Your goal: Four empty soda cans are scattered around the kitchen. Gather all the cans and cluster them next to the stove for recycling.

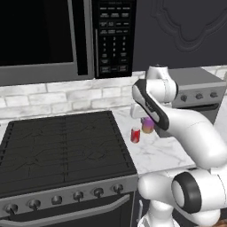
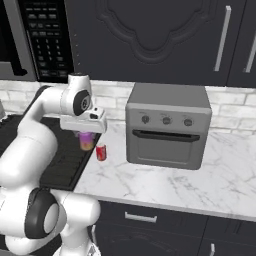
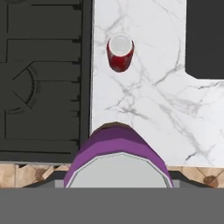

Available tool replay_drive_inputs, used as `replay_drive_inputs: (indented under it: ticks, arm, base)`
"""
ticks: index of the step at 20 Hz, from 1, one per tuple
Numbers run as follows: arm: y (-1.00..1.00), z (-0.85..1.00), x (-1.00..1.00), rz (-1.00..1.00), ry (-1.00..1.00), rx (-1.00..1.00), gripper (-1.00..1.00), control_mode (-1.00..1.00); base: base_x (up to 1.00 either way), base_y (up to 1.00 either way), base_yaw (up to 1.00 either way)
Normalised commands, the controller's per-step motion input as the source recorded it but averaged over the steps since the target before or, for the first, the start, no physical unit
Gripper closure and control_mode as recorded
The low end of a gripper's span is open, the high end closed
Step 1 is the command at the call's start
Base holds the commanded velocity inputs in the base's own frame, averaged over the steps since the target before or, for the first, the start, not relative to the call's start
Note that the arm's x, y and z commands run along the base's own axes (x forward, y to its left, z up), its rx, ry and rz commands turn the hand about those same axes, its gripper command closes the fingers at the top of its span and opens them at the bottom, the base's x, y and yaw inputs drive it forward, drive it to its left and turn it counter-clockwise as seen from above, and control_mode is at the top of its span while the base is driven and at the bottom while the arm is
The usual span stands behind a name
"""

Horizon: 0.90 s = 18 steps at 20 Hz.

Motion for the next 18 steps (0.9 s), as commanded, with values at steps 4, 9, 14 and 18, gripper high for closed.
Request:
replay_drive_inputs:
  ticks: [4,9,14,18]
  arm:
    - [-0.15,-0.15,0.03,0.0,-0.08,0.0,1.0,-1.0]
    - [-0.03,-0.2,0.12,0.0,-0.02,0.0,1.0,-1.0]
    - [0.0,-0.25,0.21,0.0,0.0,0.0,1.0,-1.0]
    - [0.0,-0.2,0.19,0.0,0.0,0.0,1.0,-1.0]
  base:
    - [0.0,0.0,0.0]
    - [0.0,0.0,0.0]
    - [0.0,0.0,0.0]
    - [0.0,0.0,0.0]
